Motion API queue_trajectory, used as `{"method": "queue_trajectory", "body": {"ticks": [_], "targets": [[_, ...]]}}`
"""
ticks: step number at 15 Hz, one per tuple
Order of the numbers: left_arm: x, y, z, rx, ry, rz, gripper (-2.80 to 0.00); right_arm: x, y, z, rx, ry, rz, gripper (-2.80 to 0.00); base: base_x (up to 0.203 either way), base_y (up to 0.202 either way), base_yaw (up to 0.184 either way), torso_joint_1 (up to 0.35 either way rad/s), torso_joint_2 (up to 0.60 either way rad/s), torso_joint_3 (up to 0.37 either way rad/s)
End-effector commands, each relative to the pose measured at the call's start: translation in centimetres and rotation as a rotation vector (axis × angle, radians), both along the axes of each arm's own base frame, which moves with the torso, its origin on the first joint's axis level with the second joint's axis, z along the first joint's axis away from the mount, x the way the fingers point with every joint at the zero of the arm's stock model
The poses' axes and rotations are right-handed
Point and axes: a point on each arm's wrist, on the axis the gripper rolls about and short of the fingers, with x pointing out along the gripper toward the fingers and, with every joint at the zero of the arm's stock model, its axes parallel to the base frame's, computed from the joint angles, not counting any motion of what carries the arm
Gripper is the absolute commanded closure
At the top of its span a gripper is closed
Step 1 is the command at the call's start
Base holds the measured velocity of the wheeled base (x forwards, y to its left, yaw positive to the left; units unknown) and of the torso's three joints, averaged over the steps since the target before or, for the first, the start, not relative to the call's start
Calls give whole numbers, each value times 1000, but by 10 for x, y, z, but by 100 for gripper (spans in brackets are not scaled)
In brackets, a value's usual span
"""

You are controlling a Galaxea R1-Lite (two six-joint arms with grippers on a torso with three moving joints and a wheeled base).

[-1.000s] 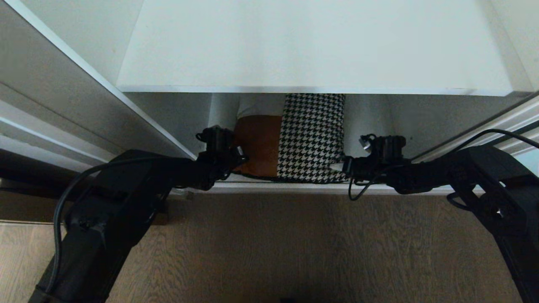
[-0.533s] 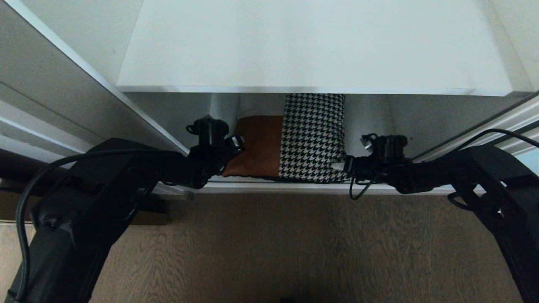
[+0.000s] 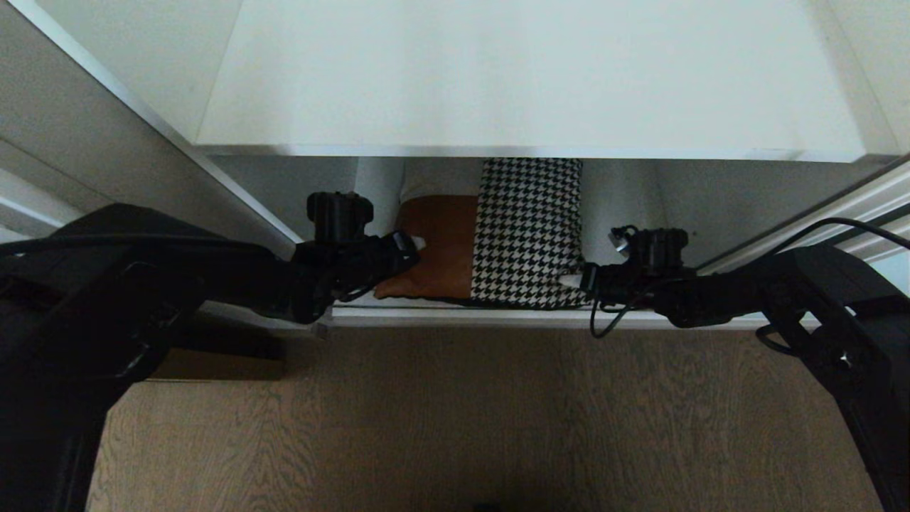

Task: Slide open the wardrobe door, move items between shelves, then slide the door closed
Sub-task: Place the pillow on the lower shelf

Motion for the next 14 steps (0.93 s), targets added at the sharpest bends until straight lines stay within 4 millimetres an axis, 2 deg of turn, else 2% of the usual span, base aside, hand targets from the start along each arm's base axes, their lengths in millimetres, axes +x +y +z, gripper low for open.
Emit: {"method": "queue_trajectory", "body": {"ticks": [1, 4, 7, 9, 12, 14], "targets": [[-22, -2, 21, -56, 34, -141, 0, 0, 0, 2, 3, -5, 3, 0, 0, 0, 0, 0, 0, 0], [-38, -9, 8, -89, 240, -363, 0, 0, 0, 2, 4, 0, 2, 0, 0, 0, 0, 0, 0, 0], [-30, -21, -27, -11, 415, -419, 0, 0, 0, 3, 4, 6, 1, 0, 0, 0, 0, 0, 0, 0], [-17, -26, -52, 41, 459, -420, 0, 0, -1, 6, 3, 1, -5, 0, 0, 0, 0, 0, 0, 0], [14, -34, -90, 137, 483, -278, 0, -1, -1, 9, 6, -5, -6, 0, 0, 0, 0, 0, 0, 0], [28, -38, -98, 182, 488, -210, 0, -1, -1, 9, 6, -4, -6, 0, 0, 0, 0, 0, 0, 0]]}}
